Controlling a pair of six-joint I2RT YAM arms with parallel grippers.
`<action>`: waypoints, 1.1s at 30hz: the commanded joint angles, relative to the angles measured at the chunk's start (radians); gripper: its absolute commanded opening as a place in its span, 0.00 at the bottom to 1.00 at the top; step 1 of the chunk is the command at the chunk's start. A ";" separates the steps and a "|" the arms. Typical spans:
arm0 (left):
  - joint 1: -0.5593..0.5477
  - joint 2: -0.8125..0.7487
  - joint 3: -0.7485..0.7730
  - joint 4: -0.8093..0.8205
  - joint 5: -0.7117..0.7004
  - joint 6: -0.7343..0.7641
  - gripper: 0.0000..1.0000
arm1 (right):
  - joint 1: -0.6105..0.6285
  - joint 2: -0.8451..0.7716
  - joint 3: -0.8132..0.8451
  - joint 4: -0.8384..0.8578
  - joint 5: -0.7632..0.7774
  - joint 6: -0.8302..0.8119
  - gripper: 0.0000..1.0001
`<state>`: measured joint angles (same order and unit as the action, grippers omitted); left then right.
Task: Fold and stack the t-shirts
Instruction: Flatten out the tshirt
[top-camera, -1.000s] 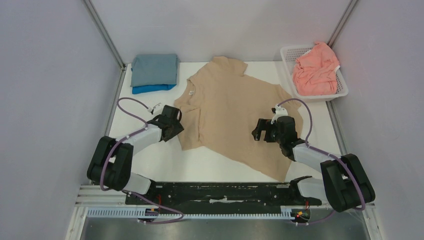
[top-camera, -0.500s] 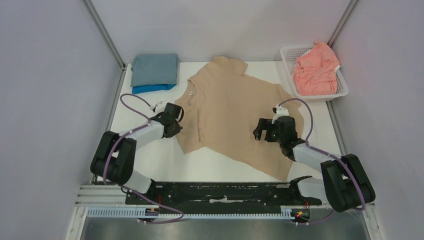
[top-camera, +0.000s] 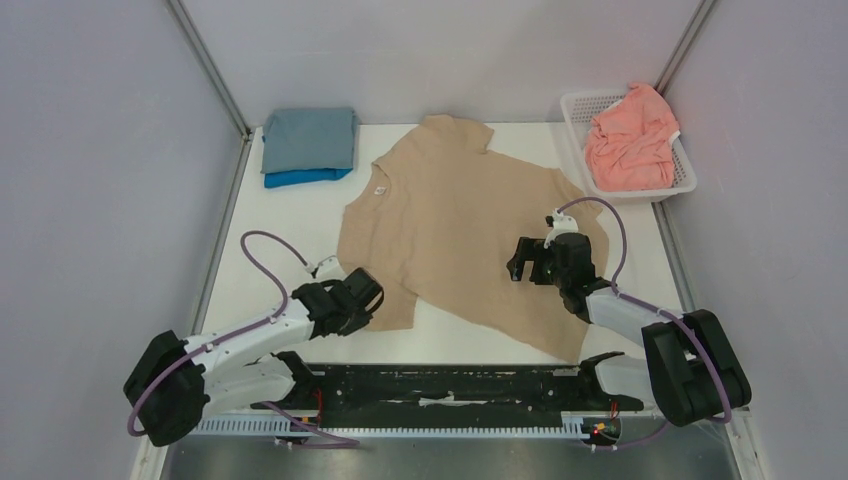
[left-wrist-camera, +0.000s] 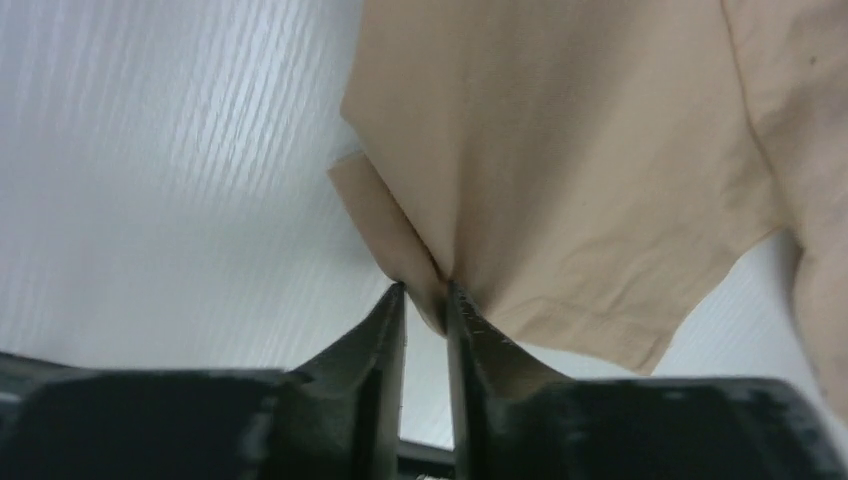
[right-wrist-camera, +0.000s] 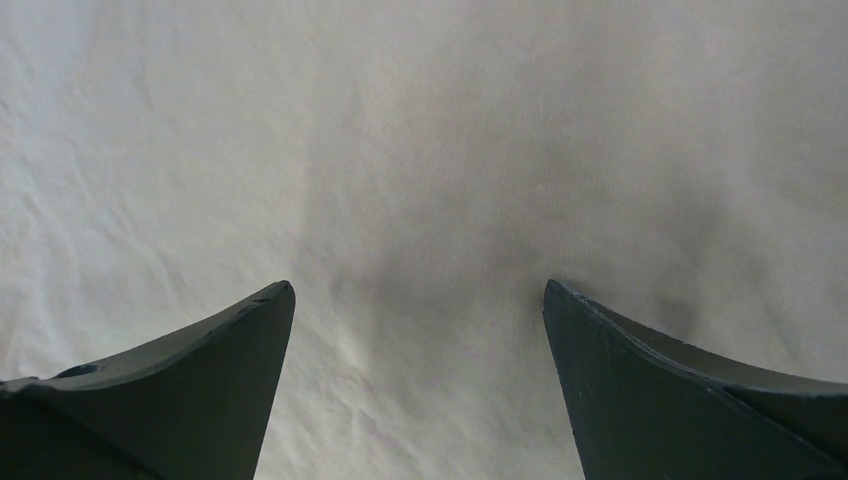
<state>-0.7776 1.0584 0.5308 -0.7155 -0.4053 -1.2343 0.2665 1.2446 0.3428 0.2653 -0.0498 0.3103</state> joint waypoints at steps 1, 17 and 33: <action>-0.119 -0.036 0.021 -0.152 0.018 -0.158 0.36 | 0.002 -0.007 -0.013 -0.040 0.018 -0.015 0.98; 0.156 0.341 0.428 0.392 0.024 0.456 0.82 | 0.001 -0.004 0.097 -0.091 0.044 -0.024 0.98; 0.355 0.602 0.317 0.359 0.212 0.383 0.84 | 0.024 0.226 0.236 -0.112 0.059 -0.009 0.98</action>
<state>-0.4244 1.7477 1.0203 -0.3099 -0.2813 -0.7864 0.2710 1.4307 0.5381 0.1677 0.0139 0.2924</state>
